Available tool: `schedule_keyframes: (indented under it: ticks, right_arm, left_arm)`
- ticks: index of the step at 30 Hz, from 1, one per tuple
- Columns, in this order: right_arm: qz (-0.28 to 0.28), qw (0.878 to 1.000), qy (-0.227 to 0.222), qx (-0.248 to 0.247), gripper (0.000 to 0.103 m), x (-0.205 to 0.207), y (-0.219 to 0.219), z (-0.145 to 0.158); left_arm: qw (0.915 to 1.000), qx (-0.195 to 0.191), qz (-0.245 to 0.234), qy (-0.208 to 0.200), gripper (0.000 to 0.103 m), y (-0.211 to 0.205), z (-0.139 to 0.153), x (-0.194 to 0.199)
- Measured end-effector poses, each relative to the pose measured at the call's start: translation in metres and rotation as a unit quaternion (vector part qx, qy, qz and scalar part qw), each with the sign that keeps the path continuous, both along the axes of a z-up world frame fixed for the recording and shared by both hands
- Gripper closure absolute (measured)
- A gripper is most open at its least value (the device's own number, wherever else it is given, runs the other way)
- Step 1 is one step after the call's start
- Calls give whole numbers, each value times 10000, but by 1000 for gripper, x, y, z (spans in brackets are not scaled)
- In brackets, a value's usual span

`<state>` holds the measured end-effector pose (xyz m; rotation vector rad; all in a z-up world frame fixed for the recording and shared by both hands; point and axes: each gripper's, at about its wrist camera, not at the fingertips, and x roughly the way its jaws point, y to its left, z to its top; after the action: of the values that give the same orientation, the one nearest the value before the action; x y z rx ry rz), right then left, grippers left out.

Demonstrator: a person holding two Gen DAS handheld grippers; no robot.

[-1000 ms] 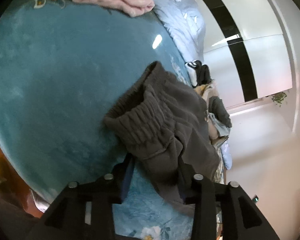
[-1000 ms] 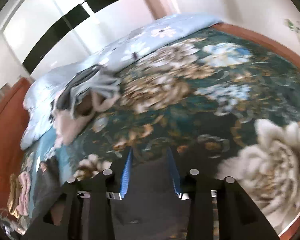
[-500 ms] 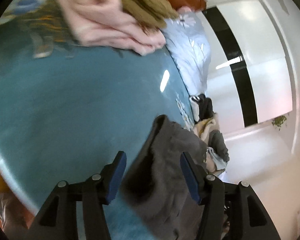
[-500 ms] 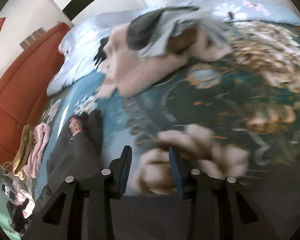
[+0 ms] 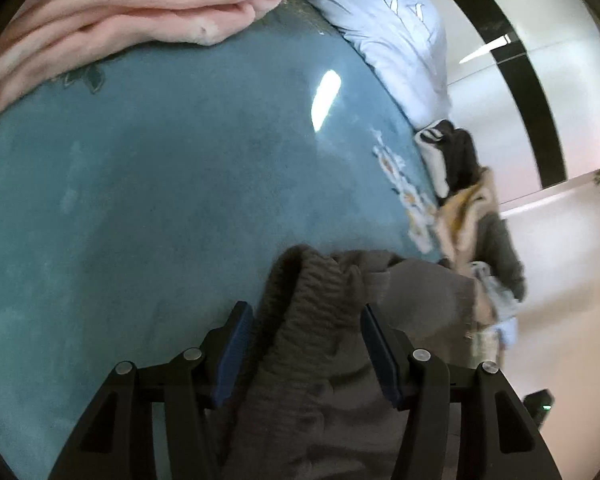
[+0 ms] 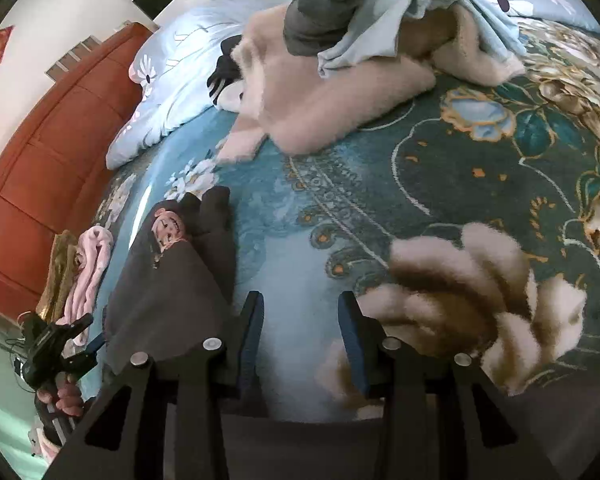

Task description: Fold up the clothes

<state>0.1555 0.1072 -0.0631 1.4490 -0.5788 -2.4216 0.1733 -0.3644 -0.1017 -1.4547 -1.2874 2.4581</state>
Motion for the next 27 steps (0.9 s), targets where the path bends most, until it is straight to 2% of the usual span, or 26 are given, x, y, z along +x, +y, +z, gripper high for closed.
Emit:
schedule_keyframes:
  ticks: [5, 8, 9, 11, 14, 18, 24, 27]
  right_arm:
    - [37, 9999, -86, -57, 63, -6, -6, -8]
    - [106, 9997, -170, -105, 63, -9, -13, -14]
    - [122, 9997, -191, -107, 63, -10, -16, -16]
    - [153, 9996, -225, -118, 63, -12, -20, -18]
    - [196, 9994, -243, -123, 63, -12, -24, -19]
    - [186, 9995, -251, -97, 63, -12, -25, -18]
    - [213, 9995, -194, -126, 63, -17, -30, -12]
    - [263, 9994, -94, -200, 63, -25, -38, -5]
  left_arm:
    - [9989, -469, 25, 8, 47, 12, 5, -4]
    - [9972, -737, 95, 90, 62, 16, 7, 1]
    - [9969, -769, 157, 115, 70, 16, 7, 3]
    - [9972, -621, 327, 244, 74, 10, 4, 9]
    - [9954, -534, 543, 579, 89, 6, 10, 23]
    - [9895, -167, 869, 1140, 90, -2, 15, 46]
    - [9825, 93, 1109, 1493, 91, -8, 6, 61]
    - [9739, 100, 1423, 1767, 101, -13, 6, 75]
